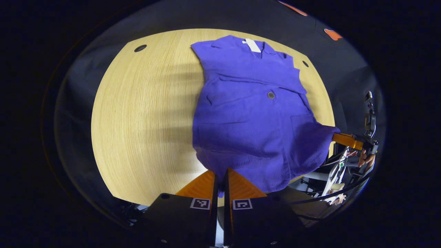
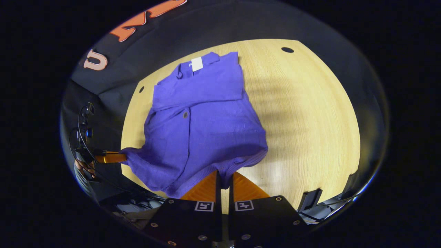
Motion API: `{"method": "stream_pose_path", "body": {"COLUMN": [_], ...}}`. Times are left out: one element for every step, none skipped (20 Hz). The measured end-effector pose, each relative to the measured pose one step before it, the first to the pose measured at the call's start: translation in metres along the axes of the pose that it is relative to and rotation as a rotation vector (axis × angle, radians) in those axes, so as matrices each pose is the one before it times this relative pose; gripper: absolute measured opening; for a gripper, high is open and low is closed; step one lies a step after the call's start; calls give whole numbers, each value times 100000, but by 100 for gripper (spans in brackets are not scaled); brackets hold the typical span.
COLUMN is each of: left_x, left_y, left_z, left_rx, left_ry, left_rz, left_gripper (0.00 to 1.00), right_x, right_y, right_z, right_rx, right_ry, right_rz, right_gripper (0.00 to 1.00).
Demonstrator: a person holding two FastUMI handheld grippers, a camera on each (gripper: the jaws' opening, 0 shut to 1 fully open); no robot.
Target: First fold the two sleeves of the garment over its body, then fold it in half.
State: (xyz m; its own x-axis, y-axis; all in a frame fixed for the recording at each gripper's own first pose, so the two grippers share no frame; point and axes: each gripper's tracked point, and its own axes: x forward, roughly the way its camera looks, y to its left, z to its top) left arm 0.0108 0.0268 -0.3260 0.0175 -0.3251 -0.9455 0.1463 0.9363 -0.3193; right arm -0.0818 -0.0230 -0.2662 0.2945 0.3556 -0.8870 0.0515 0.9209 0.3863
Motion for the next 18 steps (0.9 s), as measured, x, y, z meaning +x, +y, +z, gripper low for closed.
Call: {"method": "stream_pose_path", "body": {"left_x": [-657,-516,-467,-482,-535,-525,-536,-623,-453,-485,-486,-387,-287,-148,-244,-124,27,70], "left_y": [-1,111,203,63,-102,-58,-106,162,74,229,-48,366,396,385,-51,-86,-204,-131], "left_z": [700,773,761,970,812,820,866,1128,1194,1186,1477,1187,1258,939,999,857,1112,740], "left_rx": [15,1313,1542,1883,1461,1125,1171,558,919,319,374,512,1056,808,682,672,-38,-153], "left_ry": [-864,-965,-1026,-1169,-889,-908,-1061,-1270,-1166,-1479,-1546,-985,-1076,-282,-374,-220,-428,-516], "left_rz": [-615,-203,165,-116,-749,-1000,-1332,-872,-1197,-866,-901,16,-91,377,-302,-43,-194,-362], "left_gripper": [9,9,9,9,9,9,9,9,9,9,9,9,9,9,9,9,9,9], "right_x": [-545,-354,-415,-440,-433,-442,-474,-440,-408,-364,-309,-486,-359,55,419,313,325,392], "right_y": [170,374,372,303,353,429,360,414,485,508,269,48,306,596,498,236,-32,26], "right_z": [737,797,1029,865,963,967,1054,1031,1135,1084,988,904,1028,1169,908,808,657,639], "right_rx": [-812,-982,-717,-312,63,21,-35,-362,259,-13,306,26,1392,1519,1799,686,301,-242], "right_ry": [-1255,-1266,-1556,-1550,-1530,-1707,-1365,-1823,-1700,-1609,-1561,-1259,-1467,-1227,-1031,-349,-265,219], "right_rz": [-456,-300,-457,-266,-382,0,-647,-429,-625,-180,-881,-605,-664,540,378,323,-119,72], "right_gripper": [8,8,8,8,8,8,8,8,8,8,7,7,7,8,8,8,8,7]}}
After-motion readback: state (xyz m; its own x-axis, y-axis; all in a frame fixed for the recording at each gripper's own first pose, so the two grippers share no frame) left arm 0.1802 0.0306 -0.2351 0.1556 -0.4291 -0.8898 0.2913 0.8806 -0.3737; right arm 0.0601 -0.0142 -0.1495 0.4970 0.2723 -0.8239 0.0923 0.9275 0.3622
